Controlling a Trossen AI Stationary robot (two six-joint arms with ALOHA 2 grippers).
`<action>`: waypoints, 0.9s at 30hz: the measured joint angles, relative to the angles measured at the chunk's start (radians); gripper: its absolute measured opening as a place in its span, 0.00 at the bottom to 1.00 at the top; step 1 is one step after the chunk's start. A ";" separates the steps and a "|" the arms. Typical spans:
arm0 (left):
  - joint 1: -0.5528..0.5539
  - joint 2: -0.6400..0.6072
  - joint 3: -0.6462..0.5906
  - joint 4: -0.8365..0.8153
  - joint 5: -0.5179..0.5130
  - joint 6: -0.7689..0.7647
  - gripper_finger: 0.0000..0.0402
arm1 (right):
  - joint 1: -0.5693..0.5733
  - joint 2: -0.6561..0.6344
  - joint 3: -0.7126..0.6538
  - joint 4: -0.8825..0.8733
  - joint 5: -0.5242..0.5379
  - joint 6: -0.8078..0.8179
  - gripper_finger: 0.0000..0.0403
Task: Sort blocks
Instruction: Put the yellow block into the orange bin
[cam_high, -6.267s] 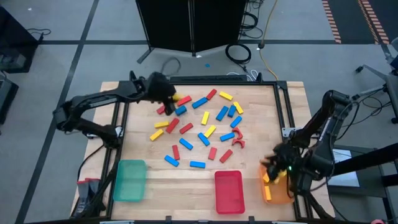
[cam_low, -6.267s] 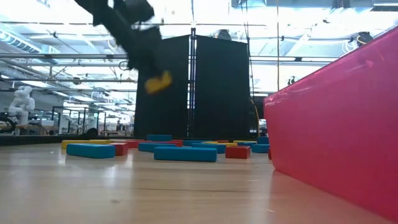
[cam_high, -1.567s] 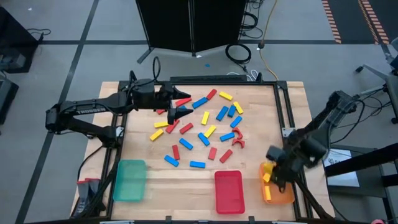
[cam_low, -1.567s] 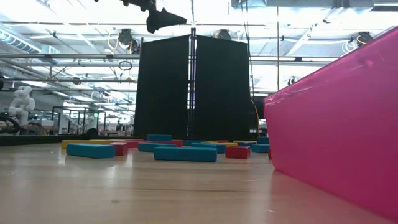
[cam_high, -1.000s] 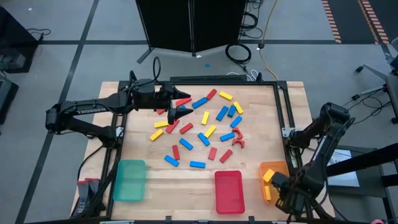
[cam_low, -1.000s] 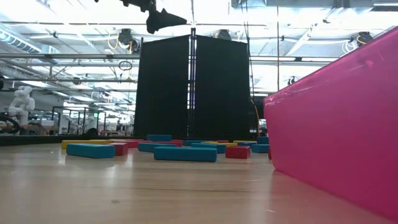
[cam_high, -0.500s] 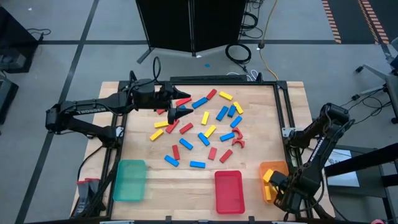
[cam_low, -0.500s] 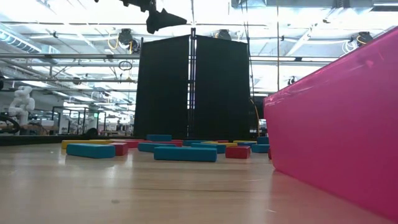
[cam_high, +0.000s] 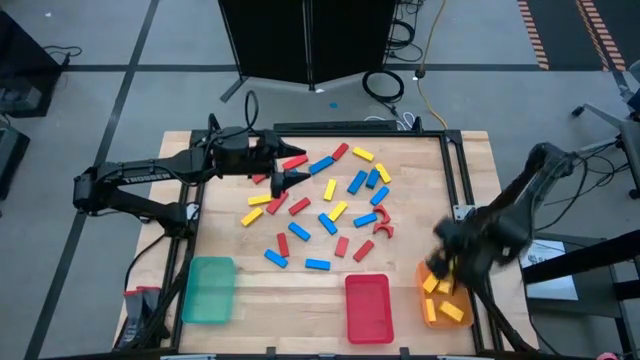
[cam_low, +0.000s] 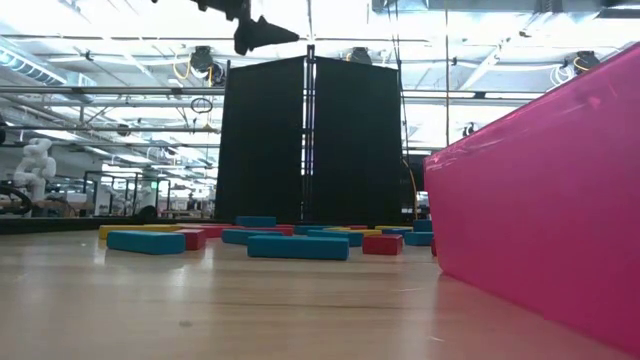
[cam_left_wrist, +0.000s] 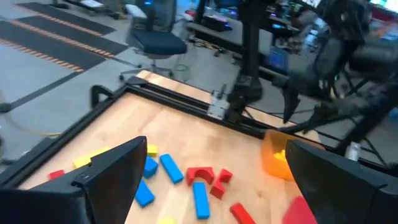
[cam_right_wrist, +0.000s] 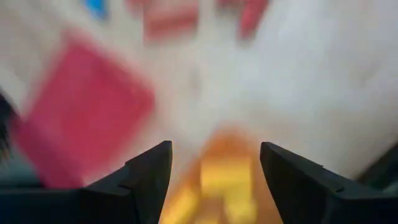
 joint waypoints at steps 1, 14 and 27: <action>0.000 0.000 0.000 0.000 -0.021 -0.010 0.97 | -0.045 -0.041 0.000 -0.007 0.059 -0.029 0.59; 0.082 0.272 -0.001 -0.403 -0.076 -0.139 0.97 | -0.360 -0.163 0.001 0.161 0.223 -0.510 0.56; 0.017 0.227 -0.130 -0.702 -0.284 0.005 0.97 | -0.371 -0.086 0.001 0.169 0.187 -0.590 0.56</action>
